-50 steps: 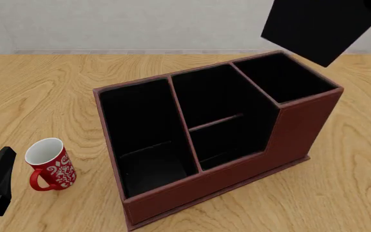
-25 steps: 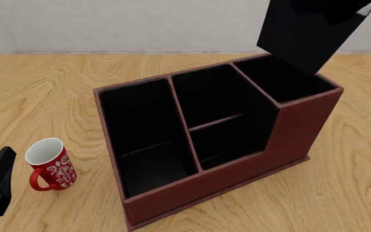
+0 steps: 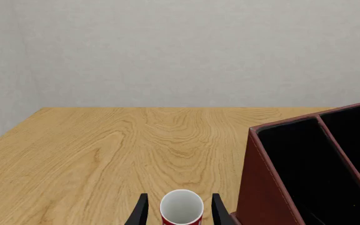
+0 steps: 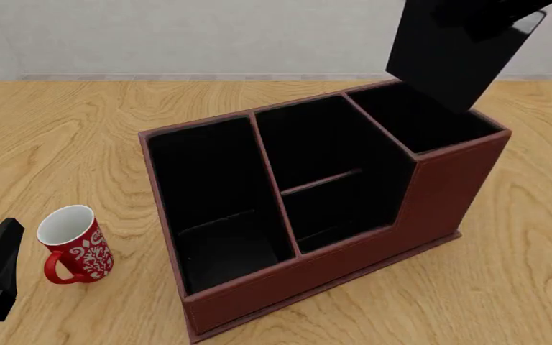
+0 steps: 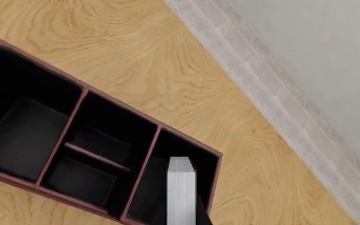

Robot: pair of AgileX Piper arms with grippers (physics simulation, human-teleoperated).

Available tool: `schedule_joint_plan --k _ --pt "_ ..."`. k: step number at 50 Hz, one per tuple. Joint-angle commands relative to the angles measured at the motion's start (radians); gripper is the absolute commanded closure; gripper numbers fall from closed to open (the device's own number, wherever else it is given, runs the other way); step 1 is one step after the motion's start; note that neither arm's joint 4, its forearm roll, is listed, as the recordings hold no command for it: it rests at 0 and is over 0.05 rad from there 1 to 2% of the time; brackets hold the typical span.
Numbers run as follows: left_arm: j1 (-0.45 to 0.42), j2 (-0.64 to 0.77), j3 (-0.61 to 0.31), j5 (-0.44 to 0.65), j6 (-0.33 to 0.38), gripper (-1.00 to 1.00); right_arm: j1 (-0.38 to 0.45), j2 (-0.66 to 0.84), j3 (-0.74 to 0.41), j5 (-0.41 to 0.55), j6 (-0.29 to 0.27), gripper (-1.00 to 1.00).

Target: Pick up the book and place it in the right compartment of the caddy.

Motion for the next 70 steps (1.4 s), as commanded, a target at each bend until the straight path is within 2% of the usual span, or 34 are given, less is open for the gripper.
schedule_joint_plan --k 1,70 --pt "0.000 0.000 0.000 0.000 0.000 -1.00 -0.014 0.005 0.009 -0.028 0.043 1.00" --pt "0.000 0.000 0.000 0.000 0.000 -1.00 -0.055 0.043 0.211 -0.209 0.115 1.00"
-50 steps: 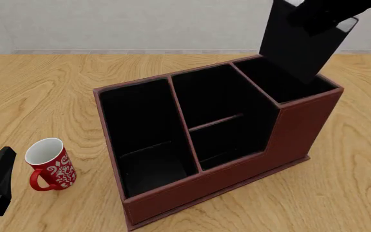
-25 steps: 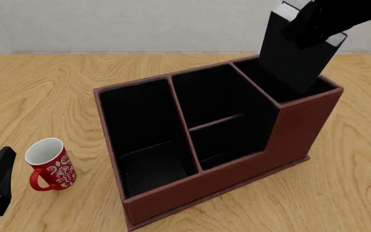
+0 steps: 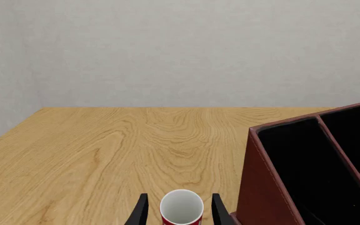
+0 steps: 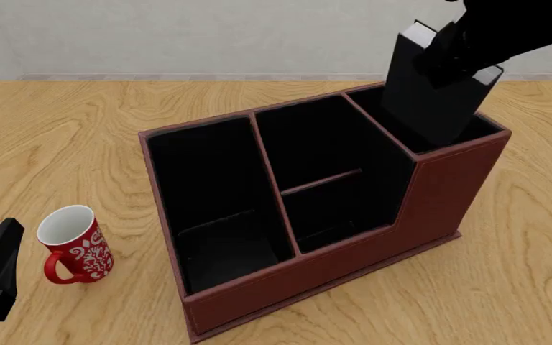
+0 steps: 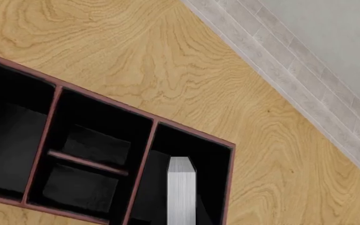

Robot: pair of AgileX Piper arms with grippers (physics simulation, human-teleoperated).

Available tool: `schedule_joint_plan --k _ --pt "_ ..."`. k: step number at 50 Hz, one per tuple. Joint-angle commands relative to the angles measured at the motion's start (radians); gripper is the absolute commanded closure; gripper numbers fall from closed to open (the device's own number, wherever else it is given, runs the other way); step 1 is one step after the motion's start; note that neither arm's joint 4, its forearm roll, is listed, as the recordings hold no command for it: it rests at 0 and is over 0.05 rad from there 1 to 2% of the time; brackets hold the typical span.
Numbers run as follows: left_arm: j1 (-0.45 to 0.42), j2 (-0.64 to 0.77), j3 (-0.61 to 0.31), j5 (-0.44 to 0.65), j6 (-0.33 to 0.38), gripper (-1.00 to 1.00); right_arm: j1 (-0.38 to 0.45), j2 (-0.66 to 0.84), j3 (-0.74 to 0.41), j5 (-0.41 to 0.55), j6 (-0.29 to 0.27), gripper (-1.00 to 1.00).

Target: Pick up the book and place it in the right compartment of the caddy.

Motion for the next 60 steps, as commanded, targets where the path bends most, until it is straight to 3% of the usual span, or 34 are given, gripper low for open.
schedule_joint_plan --k 1,33,34,60 --pt "0.000 0.000 0.000 0.000 0.000 -1.00 -0.001 0.004 0.017 -0.033 0.031 1.00" --pt "0.000 0.000 0.000 0.000 0.000 -1.00 -0.022 0.028 0.070 -0.095 0.044 1.00" --pt "0.000 0.000 0.000 0.000 0.000 -1.00 -0.028 0.030 0.073 -0.100 0.039 -1.00" --pt "0.000 0.000 0.000 0.000 0.000 -1.00 -0.035 0.026 0.091 -0.111 0.041 -1.00"
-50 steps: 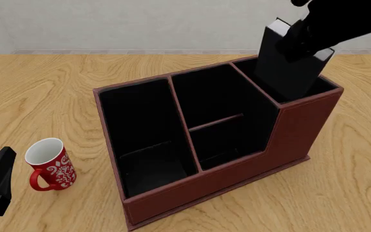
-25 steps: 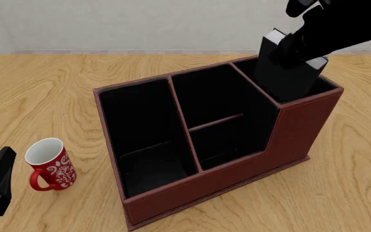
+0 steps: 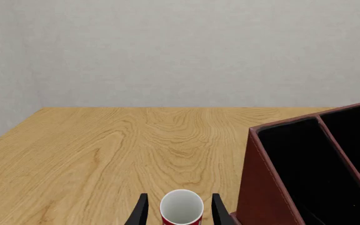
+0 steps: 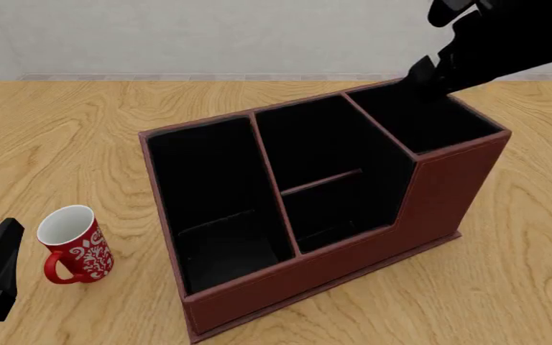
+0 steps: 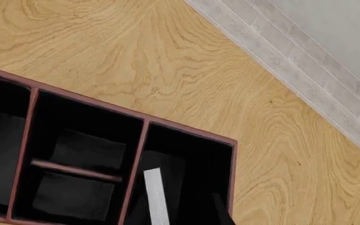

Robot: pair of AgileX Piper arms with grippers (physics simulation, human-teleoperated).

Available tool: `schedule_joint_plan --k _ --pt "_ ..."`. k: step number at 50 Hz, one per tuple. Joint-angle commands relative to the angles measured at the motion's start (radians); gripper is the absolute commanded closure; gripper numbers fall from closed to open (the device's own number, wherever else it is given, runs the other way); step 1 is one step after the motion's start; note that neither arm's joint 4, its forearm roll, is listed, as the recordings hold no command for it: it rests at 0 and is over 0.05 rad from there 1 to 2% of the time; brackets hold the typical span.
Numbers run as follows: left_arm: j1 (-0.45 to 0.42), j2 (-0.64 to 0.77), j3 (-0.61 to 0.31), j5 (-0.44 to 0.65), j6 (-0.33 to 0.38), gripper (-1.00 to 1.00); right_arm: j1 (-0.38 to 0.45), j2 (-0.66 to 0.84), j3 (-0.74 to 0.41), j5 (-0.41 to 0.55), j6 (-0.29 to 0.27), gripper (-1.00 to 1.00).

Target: Pick up the book and place it in the right compartment of the caddy.

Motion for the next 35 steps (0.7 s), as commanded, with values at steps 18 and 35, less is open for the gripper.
schedule_joint_plan --k 18,35 --pt "0.000 0.000 0.000 0.000 0.000 -1.00 -0.001 -0.154 0.063 -0.031 0.010 -1.00" --pt "0.000 0.000 0.000 0.000 0.000 -1.00 -0.031 -0.385 0.254 -0.206 -0.001 -1.00"
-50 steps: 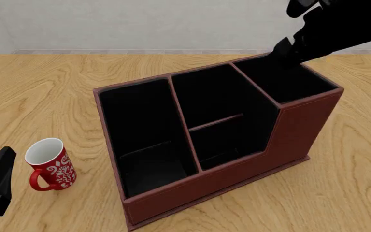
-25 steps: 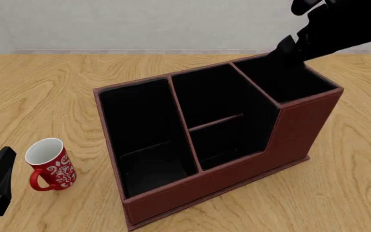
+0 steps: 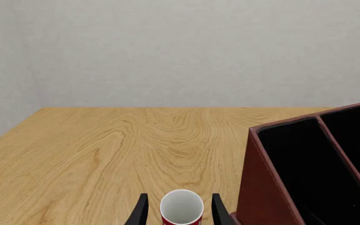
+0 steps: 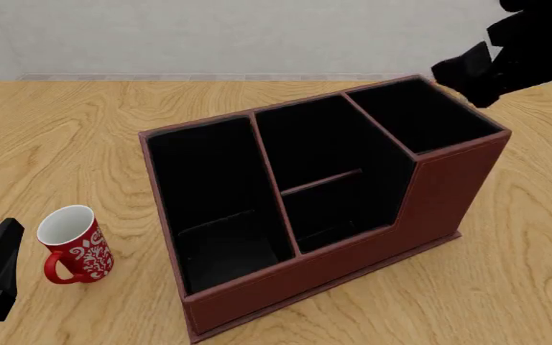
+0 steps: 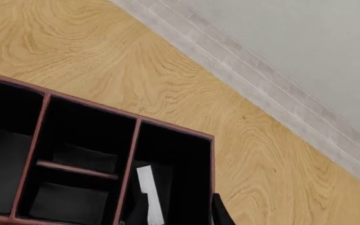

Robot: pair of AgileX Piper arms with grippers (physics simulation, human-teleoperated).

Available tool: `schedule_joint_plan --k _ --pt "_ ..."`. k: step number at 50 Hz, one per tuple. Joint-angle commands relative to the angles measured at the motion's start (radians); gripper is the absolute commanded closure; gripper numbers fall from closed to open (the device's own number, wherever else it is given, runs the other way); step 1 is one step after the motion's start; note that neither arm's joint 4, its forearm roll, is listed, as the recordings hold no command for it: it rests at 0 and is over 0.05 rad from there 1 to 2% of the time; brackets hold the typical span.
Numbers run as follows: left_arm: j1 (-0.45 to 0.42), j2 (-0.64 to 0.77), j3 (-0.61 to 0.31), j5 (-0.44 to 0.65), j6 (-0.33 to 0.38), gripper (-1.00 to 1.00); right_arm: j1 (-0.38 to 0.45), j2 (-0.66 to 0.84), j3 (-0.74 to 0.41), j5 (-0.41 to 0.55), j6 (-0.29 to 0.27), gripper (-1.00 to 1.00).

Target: Pick up the book and place it in the right compartment of the caddy.

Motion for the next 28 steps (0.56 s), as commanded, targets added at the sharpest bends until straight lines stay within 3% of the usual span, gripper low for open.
schedule_joint_plan --k 1,28 --pt "0.000 0.000 0.000 0.000 0.000 -1.00 -0.016 -0.145 0.094 -0.088 0.008 -1.00" --pt "0.000 0.000 0.000 0.000 0.000 -1.00 -0.050 -0.337 0.214 -0.155 0.040 -1.00"
